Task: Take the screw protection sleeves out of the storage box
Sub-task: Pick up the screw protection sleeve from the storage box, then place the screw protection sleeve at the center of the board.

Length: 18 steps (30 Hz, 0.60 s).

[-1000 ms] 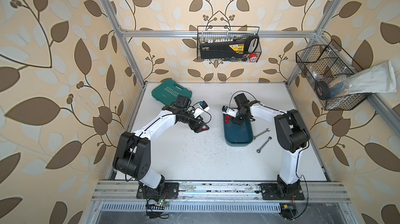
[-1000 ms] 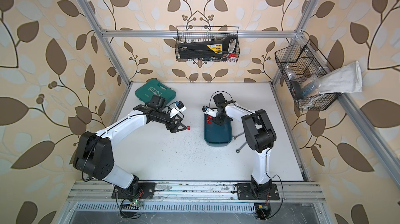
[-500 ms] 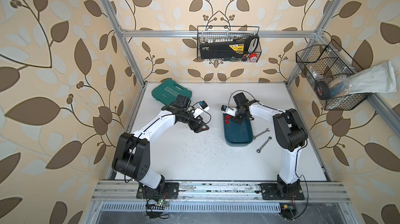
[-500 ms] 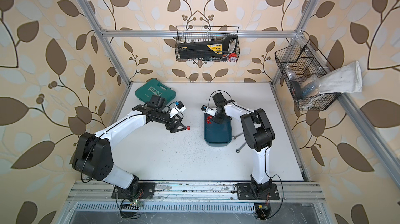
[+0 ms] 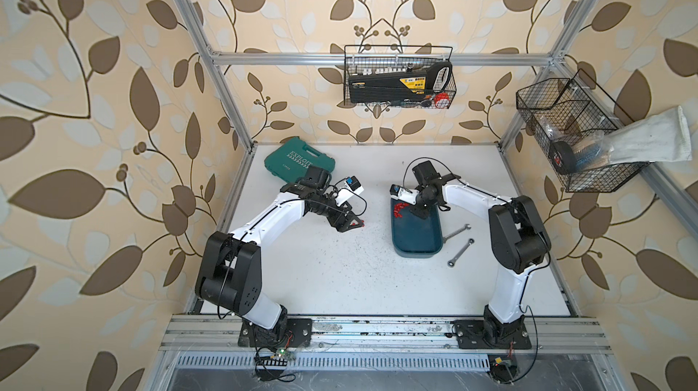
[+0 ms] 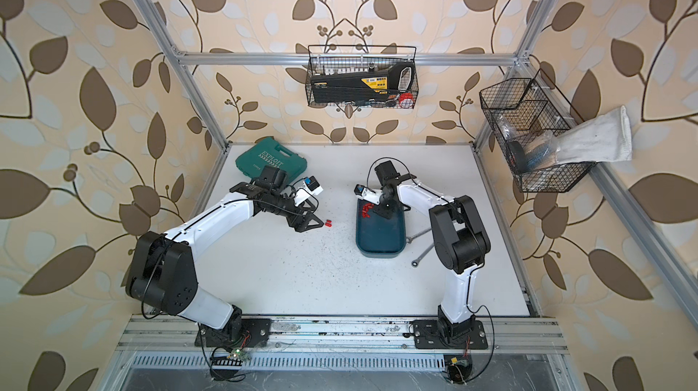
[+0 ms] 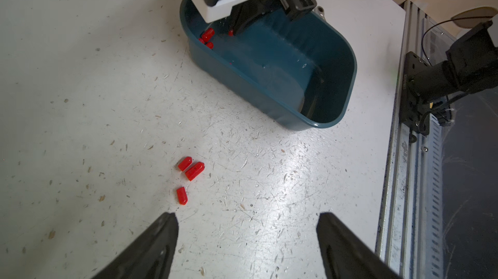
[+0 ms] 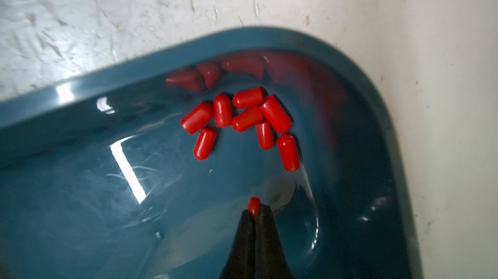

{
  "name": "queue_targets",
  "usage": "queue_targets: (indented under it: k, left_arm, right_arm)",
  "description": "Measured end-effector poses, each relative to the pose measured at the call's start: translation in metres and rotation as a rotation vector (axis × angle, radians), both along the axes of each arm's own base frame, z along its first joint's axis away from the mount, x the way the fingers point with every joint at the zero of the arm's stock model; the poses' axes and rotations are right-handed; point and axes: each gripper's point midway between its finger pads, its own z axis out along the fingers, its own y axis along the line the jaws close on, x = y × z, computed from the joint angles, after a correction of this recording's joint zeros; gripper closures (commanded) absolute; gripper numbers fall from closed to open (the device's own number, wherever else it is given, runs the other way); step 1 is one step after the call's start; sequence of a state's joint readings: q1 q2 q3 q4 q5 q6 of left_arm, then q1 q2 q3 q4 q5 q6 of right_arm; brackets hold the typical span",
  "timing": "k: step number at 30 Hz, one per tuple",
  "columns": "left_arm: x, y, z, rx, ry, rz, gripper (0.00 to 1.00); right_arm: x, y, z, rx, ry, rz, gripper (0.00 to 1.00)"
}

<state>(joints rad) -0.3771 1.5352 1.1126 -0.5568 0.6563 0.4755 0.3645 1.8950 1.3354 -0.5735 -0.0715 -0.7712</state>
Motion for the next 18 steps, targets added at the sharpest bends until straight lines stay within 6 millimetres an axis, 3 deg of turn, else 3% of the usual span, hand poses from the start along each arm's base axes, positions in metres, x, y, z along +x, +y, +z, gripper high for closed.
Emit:
queue_targets:
  k: [8,13,18]
  left_arm:
    - [0.010,0.014,0.002,-0.019,-0.012,0.028,0.12]
    - [0.016,0.036,-0.004,-0.017,-0.025,0.068,0.09]
    - [0.025,0.055,-0.006,-0.010,-0.035,0.113,0.09]
  right_arm:
    - [-0.037,0.030,0.053,0.212,0.068,0.051,1.00]
    - [-0.059,0.073,0.082,0.378,0.152,0.092,1.00]
    - [-0.067,0.112,0.090,0.452,0.207,0.110,1.00]
